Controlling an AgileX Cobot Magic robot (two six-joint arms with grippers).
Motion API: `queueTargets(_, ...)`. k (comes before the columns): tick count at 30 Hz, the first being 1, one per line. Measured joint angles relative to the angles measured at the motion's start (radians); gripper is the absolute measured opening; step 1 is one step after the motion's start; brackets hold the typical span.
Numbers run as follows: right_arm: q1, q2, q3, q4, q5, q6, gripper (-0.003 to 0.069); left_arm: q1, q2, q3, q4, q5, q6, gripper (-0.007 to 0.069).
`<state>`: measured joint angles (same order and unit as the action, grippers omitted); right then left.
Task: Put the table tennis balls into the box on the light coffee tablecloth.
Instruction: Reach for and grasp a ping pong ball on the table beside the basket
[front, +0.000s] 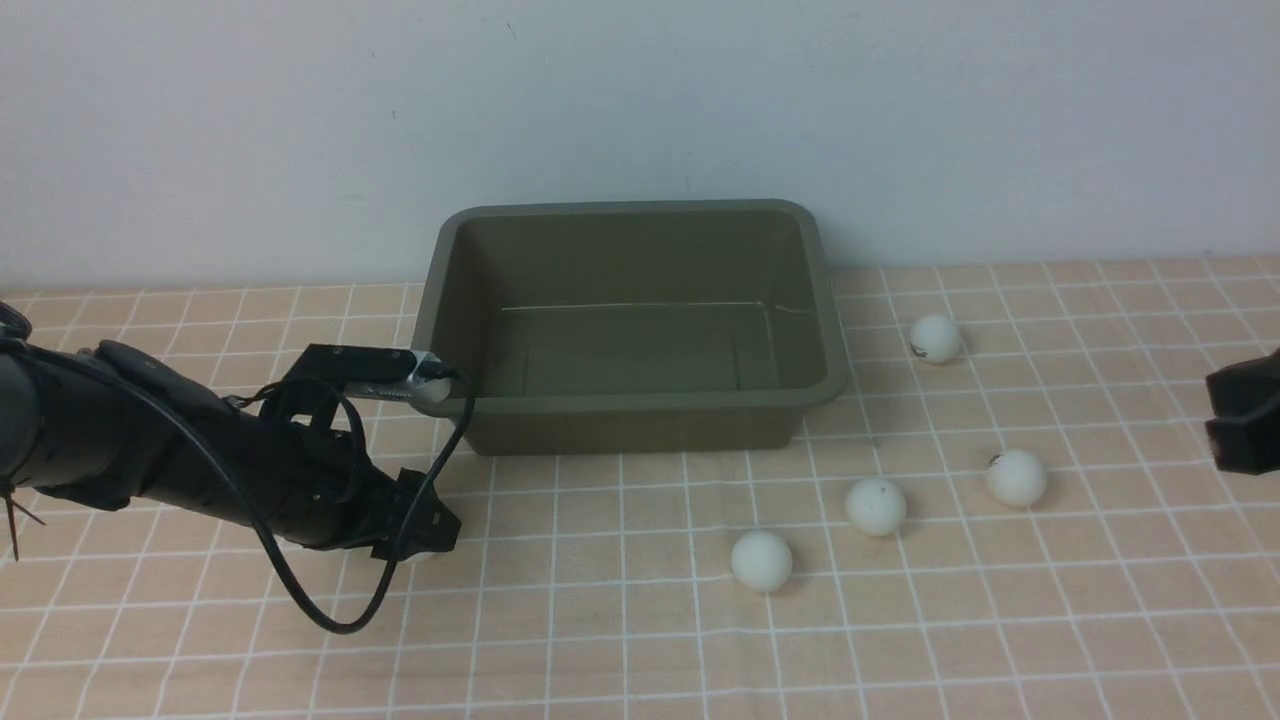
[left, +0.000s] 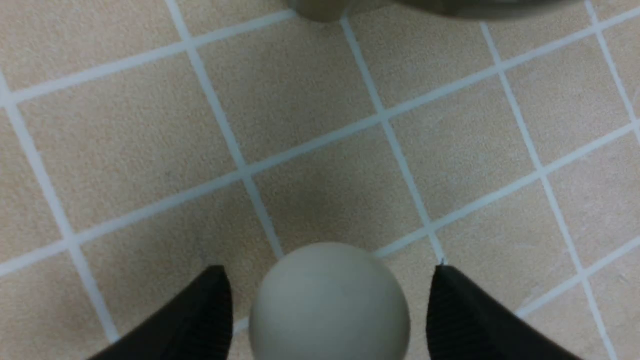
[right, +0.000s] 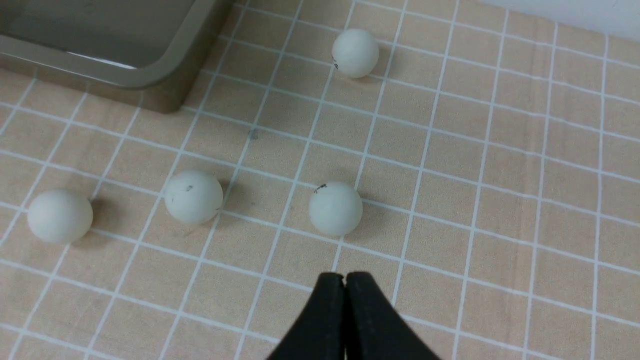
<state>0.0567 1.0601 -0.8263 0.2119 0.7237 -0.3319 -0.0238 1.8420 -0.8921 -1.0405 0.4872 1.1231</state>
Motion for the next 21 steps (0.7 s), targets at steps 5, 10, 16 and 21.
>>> queueTargets(5, 0.000, 0.000, 0.000, 0.000, 0.003, 0.000, -0.0016, 0.000, 0.000, -0.002, -0.018, 0.011, 0.000, 0.0318)
queueTargets(10, 0.000, 0.000, 0.000, 0.000, 0.003, 0.000, -0.0016, 0.000, 0.000, -0.003, -0.030, 0.055, 0.000, 0.0318)
queueTargets(16, 0.000, 0.000, 0.000, 0.000, 0.004, 0.000, -0.0016, 0.000, -0.003, -0.003, -0.026, 0.174, -0.003, 0.0318)
queueTargets(21, 0.000, 0.000, 0.000, 0.000, 0.012, 0.000, -0.0016, 0.000, -0.034, -0.003, 0.028, 0.289, -0.023, 0.0318)
